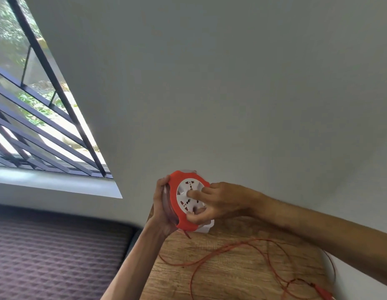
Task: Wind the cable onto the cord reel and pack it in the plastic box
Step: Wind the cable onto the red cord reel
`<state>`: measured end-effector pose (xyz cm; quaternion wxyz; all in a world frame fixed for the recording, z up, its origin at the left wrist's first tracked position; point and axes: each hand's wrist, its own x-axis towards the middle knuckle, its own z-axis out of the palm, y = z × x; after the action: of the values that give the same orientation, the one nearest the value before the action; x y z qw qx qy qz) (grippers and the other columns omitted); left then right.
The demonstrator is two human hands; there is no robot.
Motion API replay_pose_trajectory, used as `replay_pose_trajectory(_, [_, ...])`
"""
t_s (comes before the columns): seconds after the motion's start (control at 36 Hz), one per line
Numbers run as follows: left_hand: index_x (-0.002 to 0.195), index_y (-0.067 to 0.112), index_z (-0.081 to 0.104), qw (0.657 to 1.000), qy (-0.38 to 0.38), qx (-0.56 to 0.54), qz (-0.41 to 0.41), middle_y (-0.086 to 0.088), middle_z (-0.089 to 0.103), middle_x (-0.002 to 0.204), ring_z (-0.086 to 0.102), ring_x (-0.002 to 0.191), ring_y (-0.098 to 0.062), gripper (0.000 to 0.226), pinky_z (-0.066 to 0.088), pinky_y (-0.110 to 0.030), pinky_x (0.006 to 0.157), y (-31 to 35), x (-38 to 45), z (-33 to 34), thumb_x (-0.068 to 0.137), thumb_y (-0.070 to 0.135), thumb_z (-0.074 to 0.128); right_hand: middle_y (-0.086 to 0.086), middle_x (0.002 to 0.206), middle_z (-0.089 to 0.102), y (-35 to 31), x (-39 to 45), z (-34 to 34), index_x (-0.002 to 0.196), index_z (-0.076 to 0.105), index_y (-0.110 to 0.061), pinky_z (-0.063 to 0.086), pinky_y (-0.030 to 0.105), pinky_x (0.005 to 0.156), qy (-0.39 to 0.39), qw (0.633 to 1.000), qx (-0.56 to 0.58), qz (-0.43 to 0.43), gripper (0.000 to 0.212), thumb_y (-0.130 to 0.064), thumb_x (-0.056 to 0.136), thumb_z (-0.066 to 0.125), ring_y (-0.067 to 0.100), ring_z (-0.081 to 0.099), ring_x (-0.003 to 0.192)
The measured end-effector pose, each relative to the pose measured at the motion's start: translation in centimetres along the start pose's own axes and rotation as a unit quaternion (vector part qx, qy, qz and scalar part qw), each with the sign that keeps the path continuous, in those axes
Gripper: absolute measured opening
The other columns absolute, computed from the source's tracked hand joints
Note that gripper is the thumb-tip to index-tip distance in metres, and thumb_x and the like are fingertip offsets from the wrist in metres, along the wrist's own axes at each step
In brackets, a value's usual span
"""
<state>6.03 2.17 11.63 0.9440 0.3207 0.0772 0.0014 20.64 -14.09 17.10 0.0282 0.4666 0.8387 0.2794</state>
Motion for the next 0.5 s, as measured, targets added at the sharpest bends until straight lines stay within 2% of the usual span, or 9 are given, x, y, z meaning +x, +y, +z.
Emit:
replay_pose_trajectory(0.11, [0.159,0.008,0.055,1.000,-0.011,0.012,-0.001,-0.025,0.065,0.142,0.067,0.124,-0.042,0.086,0.058,-0.055,0.101,0.1,0.0,-0.1,0.099,0.070,0.054,0.021,0.138,0.059,0.5,-0.6,0.5,0.137,0.054,-0.036,0.058,0.034,0.070,-0.001,0.999,-0.012,-0.032,0.035,-0.013,0.111,0.053,0.030,0.065,0.092])
replay_pose_trajectory(0.19, [0.161,0.006,0.052,1.000,0.005,0.028,0.000,-0.026,0.063,0.142,0.063,0.124,-0.044,0.090,0.053,-0.056,0.104,0.3,0.0,-0.4,0.099,0.071,0.049,0.025,0.142,0.054,0.9,-1.3,0.8,0.145,0.050,-0.040,0.057,0.036,0.069,-0.005,1.000,-0.015,-0.009,0.046,-0.008,0.111,0.050,0.033,0.058,0.102])
replay_pose_trajectory(0.25, [0.164,0.005,0.047,0.999,0.019,0.029,0.001,-0.027,0.060,0.144,0.060,0.125,-0.045,0.092,0.050,-0.057,0.105,0.5,0.0,-0.1,0.099,0.071,0.044,0.028,0.145,0.049,1.1,-1.5,1.1,0.148,0.042,-0.039,0.057,0.039,0.071,-0.015,1.000,-0.021,0.018,0.048,-0.009,0.111,0.049,0.036,0.057,0.101])
replay_pose_trajectory(0.33, [0.159,0.007,0.054,0.999,0.033,0.026,0.000,-0.028,0.058,0.145,0.059,0.124,-0.046,0.090,0.048,-0.057,0.105,0.9,0.0,0.3,0.097,0.072,0.044,0.031,0.148,0.046,1.2,-1.5,1.1,0.151,0.031,-0.040,0.054,0.041,0.074,-0.050,0.997,-0.016,0.057,0.047,-0.017,0.112,0.045,0.035,0.061,0.093])
replay_pose_trajectory(0.42, [0.162,0.006,0.050,0.999,0.040,0.033,-0.002,-0.029,0.056,0.147,0.054,0.129,-0.050,0.092,0.046,-0.059,0.106,1.1,-0.1,0.1,0.097,0.072,0.045,0.033,0.150,0.044,0.9,-1.5,0.8,0.153,0.034,-0.043,0.048,0.040,0.074,-0.071,0.996,-0.020,0.058,0.048,-0.021,0.112,0.044,0.032,0.056,0.090])
replay_pose_trajectory(0.5, [0.166,0.008,0.046,0.998,0.025,0.057,-0.008,-0.029,0.053,0.152,0.053,0.131,-0.050,0.098,0.049,-0.059,0.106,1.0,-0.5,0.0,0.093,0.072,0.058,0.033,0.143,0.048,0.7,-1.5,0.5,0.154,0.040,-0.041,0.047,0.038,0.072,-0.067,0.997,-0.026,0.018,0.052,-0.023,0.107,0.053,0.032,0.047,0.101])
